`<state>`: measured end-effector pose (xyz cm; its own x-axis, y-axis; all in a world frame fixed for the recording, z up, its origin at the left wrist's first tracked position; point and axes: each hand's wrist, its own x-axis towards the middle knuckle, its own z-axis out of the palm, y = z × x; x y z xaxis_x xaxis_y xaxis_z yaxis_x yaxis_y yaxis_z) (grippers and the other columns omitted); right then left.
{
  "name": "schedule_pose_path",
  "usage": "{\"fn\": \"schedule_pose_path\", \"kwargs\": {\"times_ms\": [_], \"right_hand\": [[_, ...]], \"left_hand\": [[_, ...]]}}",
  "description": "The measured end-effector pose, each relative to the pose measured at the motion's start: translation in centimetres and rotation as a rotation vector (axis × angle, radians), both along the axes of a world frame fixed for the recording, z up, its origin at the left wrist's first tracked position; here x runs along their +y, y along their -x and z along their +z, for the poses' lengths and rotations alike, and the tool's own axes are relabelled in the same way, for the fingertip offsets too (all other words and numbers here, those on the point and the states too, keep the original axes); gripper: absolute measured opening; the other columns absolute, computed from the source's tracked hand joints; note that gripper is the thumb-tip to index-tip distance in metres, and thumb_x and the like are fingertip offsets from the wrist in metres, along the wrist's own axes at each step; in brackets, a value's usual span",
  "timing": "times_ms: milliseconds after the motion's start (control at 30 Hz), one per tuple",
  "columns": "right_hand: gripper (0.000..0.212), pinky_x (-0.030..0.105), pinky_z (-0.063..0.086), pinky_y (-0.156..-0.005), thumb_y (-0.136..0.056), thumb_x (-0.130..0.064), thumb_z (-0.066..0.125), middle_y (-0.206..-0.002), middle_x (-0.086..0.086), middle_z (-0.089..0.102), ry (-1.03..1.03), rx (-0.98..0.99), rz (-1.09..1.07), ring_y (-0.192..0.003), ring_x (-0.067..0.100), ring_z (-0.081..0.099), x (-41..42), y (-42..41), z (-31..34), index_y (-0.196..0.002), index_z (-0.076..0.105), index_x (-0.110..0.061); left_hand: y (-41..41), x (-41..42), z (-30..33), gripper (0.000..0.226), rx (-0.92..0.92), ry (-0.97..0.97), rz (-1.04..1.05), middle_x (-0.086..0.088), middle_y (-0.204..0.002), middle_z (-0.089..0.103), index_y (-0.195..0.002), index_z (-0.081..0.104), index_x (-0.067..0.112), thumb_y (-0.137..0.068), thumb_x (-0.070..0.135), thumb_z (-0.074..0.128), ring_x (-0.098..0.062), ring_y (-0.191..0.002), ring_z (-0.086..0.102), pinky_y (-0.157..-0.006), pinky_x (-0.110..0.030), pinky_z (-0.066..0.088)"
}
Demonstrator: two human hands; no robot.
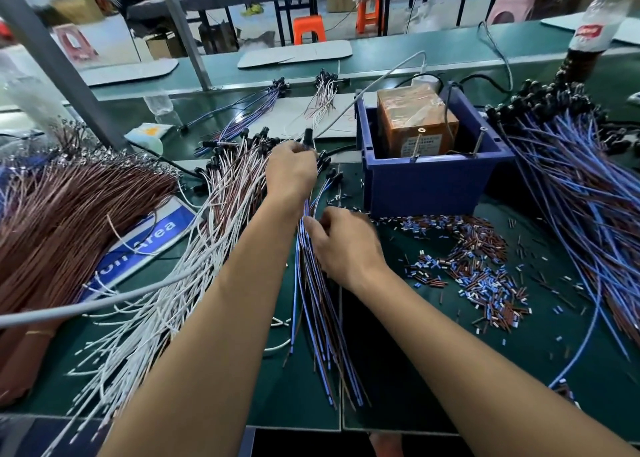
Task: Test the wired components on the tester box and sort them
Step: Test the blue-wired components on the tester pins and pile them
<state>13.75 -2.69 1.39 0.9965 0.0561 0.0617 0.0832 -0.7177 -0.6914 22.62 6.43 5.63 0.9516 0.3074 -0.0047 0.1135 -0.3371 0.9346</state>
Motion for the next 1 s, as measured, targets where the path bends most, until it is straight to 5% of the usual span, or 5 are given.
{"fn": "schedule_pose_path", "kwargs": {"times_ms": [233,467,633,767,1000], "right_hand": [[0.042,0.027,0.045,-0.059,-0.101,-0.041,0.060,-0.046,-0.010,0.046,-0.242,-0.002,0.051,-0.048,0.011,0.049,-1.3,0.3,-0.5,-0.071,0.064,-0.012],[0.022,0.014,0.033,-0.056,-0.106,-0.030,0.059,-0.076,-0.011,0.066,-0.763,0.089,0.248,-0.058,0.003,0.043,-3.3,1.6,0.7,-0.098,0.078,-0.022],[0.023,0.020,0.033,-0.046,-0.100,-0.012,0.065,-0.075,0.008,0.070,-1.107,0.147,0.406,-0.057,0.016,0.042,-6.9,2.3,2.4,-0.122,0.068,-0.015],[0.028,0.014,0.033,-0.046,-0.094,-0.004,0.055,-0.085,0.010,0.074,-1.352,0.208,0.578,-0.057,0.008,0.047,-10.4,2.2,4.0,-0.104,0.079,-0.013],[0.024,0.012,0.035,-0.042,-0.095,-0.024,0.060,-0.093,0.009,0.076,-1.260,0.034,0.465,-0.065,0.009,0.053,-16.0,1.8,4.4,-0.107,0.079,-0.013]], "left_hand": [[2.5,-1.4,4.1,0.022,-0.162,0.644,-0.076,0.000,-0.068,0.048,-0.095,0.055,0.015,-0.112,0.017,0.041,-0.007,-0.047,0.037,-0.040,-0.017,0.027],[3.6,-1.0,7.5,0.021,-0.353,0.873,0.003,0.004,-0.062,0.044,-0.104,0.059,0.012,-0.111,0.025,0.044,-0.007,-0.049,0.036,-0.041,-0.020,0.029],[4.0,-0.6,7.9,0.023,-0.588,0.705,0.096,0.006,-0.060,0.043,-0.107,0.061,0.005,-0.110,0.024,0.048,-0.007,-0.049,0.034,-0.043,-0.023,0.027],[5.0,-1.7,7.2,0.022,-0.657,0.531,-0.003,0.006,-0.059,0.040,-0.097,0.063,0.009,-0.109,0.021,0.050,-0.009,-0.049,0.030,-0.042,-0.024,0.023],[7.1,-5.0,4.2,0.020,-0.723,0.263,-0.287,0.000,-0.057,0.035,-0.091,0.061,0.014,-0.108,0.017,0.051,-0.012,-0.046,0.025,-0.042,-0.033,0.015]]}}
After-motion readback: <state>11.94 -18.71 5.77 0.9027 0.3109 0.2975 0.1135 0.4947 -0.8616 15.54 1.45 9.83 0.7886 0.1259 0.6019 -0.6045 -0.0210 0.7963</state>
